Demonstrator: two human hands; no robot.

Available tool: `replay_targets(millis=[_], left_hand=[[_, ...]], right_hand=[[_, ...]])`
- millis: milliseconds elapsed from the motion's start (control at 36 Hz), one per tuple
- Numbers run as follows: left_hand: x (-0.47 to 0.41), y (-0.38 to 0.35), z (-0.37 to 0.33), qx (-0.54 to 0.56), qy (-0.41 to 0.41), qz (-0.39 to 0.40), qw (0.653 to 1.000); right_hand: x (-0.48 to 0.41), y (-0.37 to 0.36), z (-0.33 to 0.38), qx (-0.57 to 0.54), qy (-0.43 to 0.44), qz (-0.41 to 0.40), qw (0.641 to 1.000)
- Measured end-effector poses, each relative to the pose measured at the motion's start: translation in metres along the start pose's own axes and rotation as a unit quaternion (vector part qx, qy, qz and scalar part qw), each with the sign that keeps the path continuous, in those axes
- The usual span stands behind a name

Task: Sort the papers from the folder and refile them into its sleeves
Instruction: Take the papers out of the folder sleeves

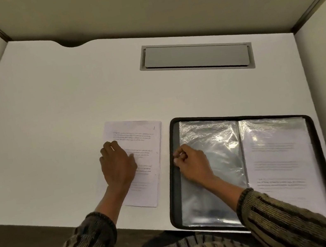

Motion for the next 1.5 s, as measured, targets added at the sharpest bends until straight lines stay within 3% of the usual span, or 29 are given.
replay_targets(millis=[139, 389, 583, 917, 1167, 1500], left_hand=[[0.033, -0.011, -0.074, 0.08, -0.102, 0.028, 0.991], [0.106, -0.025, -0.205, 0.152, -0.249, 0.113, 0.95], [0.152, -0.048, -0.258, 0.105, -0.325, 0.171, 0.924], [0.173, -0.078, -0.253, 0.058, -0.318, 0.176, 0.93], [0.175, -0.077, -0.259, 0.046, -0.294, 0.179, 0.938], [0.177, -0.086, -0.262, 0.051, -0.267, 0.175, 0.946]], right_hand=[[0.026, 0.058, -0.045, 0.032, -0.008, -0.084, 0.996], [0.079, 0.146, -0.13, 0.132, -0.115, -0.206, 0.963], [0.116, 0.188, -0.193, 0.214, -0.247, -0.194, 0.925], [0.131, 0.225, -0.239, 0.282, -0.247, -0.18, 0.909], [0.118, 0.252, -0.249, 0.121, -0.242, -0.197, 0.942], [0.112, 0.266, -0.261, 0.117, -0.236, -0.157, 0.952]])
Point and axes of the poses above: each hand's wrist, its own x-axis away from the middle knuckle, its own y-axis out of the back of the hand, z = x × y, the point moved 4 cm from there along -x, towards the middle knuckle, and after that the axes turned 7 degrees about -z, right-handed, at the moved point
